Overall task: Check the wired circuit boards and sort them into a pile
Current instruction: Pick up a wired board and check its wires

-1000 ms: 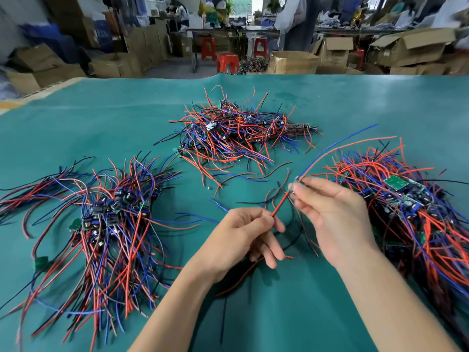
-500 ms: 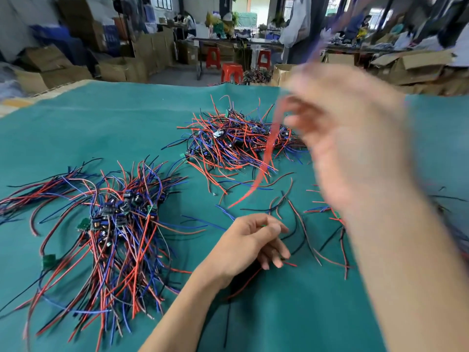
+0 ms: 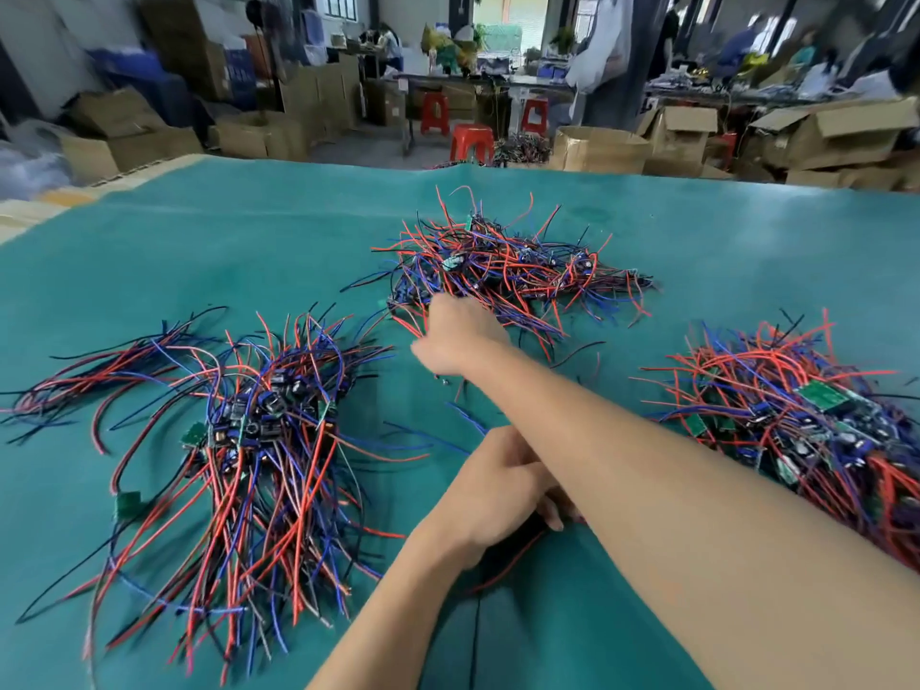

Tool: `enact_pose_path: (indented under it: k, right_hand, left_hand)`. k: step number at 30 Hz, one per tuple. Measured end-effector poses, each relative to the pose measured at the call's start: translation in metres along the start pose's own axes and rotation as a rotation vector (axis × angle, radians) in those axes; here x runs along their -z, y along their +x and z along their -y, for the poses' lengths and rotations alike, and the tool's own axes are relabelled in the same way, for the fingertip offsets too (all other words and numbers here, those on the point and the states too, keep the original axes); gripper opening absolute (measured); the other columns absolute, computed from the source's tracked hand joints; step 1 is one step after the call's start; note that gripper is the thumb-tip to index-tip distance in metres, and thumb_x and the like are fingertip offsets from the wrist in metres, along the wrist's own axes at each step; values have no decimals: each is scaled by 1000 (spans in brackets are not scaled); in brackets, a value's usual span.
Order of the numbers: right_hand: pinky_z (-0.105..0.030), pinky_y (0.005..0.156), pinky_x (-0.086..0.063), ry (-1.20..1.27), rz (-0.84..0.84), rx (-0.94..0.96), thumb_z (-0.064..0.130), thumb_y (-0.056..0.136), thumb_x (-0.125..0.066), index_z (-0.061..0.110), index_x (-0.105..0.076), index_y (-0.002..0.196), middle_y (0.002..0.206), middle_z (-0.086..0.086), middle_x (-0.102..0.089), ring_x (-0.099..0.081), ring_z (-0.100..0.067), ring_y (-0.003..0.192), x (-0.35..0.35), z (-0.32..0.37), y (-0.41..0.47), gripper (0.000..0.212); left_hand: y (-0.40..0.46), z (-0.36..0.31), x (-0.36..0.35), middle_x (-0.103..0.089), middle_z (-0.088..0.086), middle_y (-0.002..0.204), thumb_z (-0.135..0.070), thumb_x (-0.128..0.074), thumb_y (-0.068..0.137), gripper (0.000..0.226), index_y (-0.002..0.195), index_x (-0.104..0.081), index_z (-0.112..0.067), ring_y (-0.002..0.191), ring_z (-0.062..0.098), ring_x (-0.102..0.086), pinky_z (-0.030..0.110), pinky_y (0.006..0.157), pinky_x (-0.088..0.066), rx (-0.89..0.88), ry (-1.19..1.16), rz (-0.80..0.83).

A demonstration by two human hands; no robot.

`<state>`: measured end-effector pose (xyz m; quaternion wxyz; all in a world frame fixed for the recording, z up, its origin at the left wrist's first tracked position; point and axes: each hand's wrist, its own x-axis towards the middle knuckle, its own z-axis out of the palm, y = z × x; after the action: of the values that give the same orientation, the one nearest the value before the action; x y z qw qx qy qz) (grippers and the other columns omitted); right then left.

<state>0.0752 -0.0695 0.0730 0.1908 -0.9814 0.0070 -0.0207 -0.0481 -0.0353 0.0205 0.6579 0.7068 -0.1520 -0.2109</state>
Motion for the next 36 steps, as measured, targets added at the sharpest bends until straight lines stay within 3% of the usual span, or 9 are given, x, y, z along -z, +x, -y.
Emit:
enact_pose_path:
  k: [6, 10, 14, 17, 20, 23, 31, 34, 36]
  right_hand:
    - [-34, 76, -50, 8, -1, -61, 21, 89, -69, 12, -64, 96, 114, -13, -66, -64, -33, 96, -11, -33, 12, 13]
    - [-36, 84, -58, 196, -90, -95, 31, 81, -76, 9, -78, 89, 91, -12, -77, -71, -29, 93, 18, -58, 8, 24]
    - [-27, 54, -40, 542, -215, -138, 22, 73, -79, 6, -72, 65, 63, -11, -71, -57, -20, 50, 50, -92, -19, 19]
    - [-19, 41, -27, 781, -285, -184, 15, 75, -76, 10, -67, 60, 50, -3, -60, -45, -13, 37, 63, -116, -49, 18]
    - [-18, 38, -27, 941, -305, -130, 14, 77, -74, 9, -68, 64, 49, -1, -57, -43, -11, 40, 67, -133, -98, 15]
    - [-15, 45, -36, 846, -209, 61, 21, 71, -75, 16, -72, 62, 52, -3, -62, -50, -7, 46, 55, -136, -145, 11]
    - [-29, 52, -37, 646, 194, 190, 44, 71, -76, 16, -74, 65, 55, -9, -63, -49, -11, 50, 26, -135, -164, 28]
    - [-32, 55, -38, 695, -55, 128, 54, 75, -68, 16, -70, 62, 52, -6, -58, -48, -10, 51, 23, -137, -160, 40]
    - [-33, 56, -41, 780, -251, 42, 48, 78, -69, 18, -70, 70, 58, -5, -60, -51, -10, 55, 23, -140, -156, 31]
  left_hand:
    - [4, 5, 0, -66, 22, 93, -4, -55, 97, 11, 99, -63, -10, 72, 22, -61, 24, 61, -50, -38, -90, 44]
    - [4, 2, -4, -66, 16, 79, 5, -49, 97, 13, 104, -59, 2, 55, 16, -59, 21, 49, -48, -29, -175, 48]
    - [4, 0, -3, -66, 16, 79, 9, -48, 95, 16, 107, -58, 5, 56, 16, -60, 21, 48, -48, -17, -249, 12]
    - [6, 0, -2, -67, 21, 89, 7, -49, 96, 17, 111, -56, 5, 62, 21, -65, 24, 51, -52, -5, -376, -66]
    - [10, 0, -3, -67, 24, 105, -3, -45, 102, 19, 119, -53, 1, 72, 27, -70, 27, 57, -56, 21, -521, -142]
    - [11, 1, -3, -68, 23, 117, -19, -46, 105, 20, 117, -52, -4, 80, 30, -72, 31, 60, -58, 16, -596, -179]
    - [9, 5, 0, -70, 17, 85, -14, -51, 102, 23, 107, -55, 8, 65, 22, -65, 29, 60, -55, -31, -522, -139]
    - [9, 7, -1, -64, 9, 74, -11, -51, 101, 25, 105, -57, 13, 60, 16, -58, 23, 59, -50, -52, -416, -74]
    - [6, 7, -1, -61, 6, 71, -11, -52, 101, 21, 87, -66, -4, 57, 14, -53, 21, 57, -46, -84, -322, 22]
